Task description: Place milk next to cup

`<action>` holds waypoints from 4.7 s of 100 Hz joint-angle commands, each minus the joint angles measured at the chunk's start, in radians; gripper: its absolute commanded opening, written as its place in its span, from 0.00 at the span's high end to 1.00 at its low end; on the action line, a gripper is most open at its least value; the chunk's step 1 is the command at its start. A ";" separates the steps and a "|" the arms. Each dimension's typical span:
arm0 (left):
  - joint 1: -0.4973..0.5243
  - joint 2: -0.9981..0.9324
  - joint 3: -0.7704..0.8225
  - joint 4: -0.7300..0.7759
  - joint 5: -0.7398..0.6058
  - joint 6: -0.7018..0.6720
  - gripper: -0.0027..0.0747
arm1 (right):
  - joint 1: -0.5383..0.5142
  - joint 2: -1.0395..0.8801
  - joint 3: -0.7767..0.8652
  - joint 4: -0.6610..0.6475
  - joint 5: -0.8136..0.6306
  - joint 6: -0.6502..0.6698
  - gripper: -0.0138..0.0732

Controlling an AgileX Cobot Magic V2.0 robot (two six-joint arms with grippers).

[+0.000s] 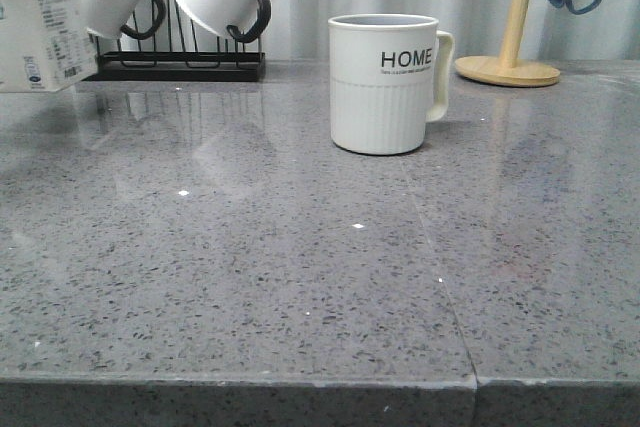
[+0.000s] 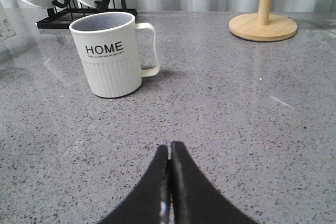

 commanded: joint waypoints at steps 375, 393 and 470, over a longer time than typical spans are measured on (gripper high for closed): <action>0.119 -1.160 0.725 0.017 0.293 0.067 0.99 | -0.001 0.007 -0.026 -0.005 -0.073 -0.004 0.92; 0.119 -1.204 0.803 0.017 0.252 0.067 0.99 | -0.001 0.007 -0.026 -0.005 -0.073 -0.004 0.92; 0.123 -1.290 0.915 0.017 0.209 0.067 0.99 | -0.001 0.008 -0.026 -0.005 -0.073 -0.004 0.92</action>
